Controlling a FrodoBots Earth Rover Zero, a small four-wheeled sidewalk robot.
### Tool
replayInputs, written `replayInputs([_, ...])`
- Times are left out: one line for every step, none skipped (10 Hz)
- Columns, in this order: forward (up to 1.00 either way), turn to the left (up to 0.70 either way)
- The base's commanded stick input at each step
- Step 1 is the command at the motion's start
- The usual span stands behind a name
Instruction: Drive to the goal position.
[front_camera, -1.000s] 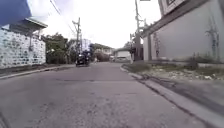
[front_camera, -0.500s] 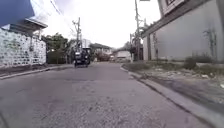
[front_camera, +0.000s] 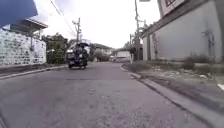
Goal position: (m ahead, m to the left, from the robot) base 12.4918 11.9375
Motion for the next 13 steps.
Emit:
replayInputs([-0.17, 0.07])
replayInputs([-0.17, 0.07])
replayInputs([-0.17, 0.07])
replayInputs([-0.17, 0.07])
replayInputs([-0.17, 0.07])
replayInputs([-0.17, 0.07])
replayInputs([-0.17, 0.07])
replayInputs([-0.17, 0.07])
replayInputs([-0.17, 0.07])
replayInputs([-0.17, 0.07])
replayInputs([-0.17, 0.07])
replayInputs([-0.17, 0.07])
replayInputs([-0.17, 0.07])
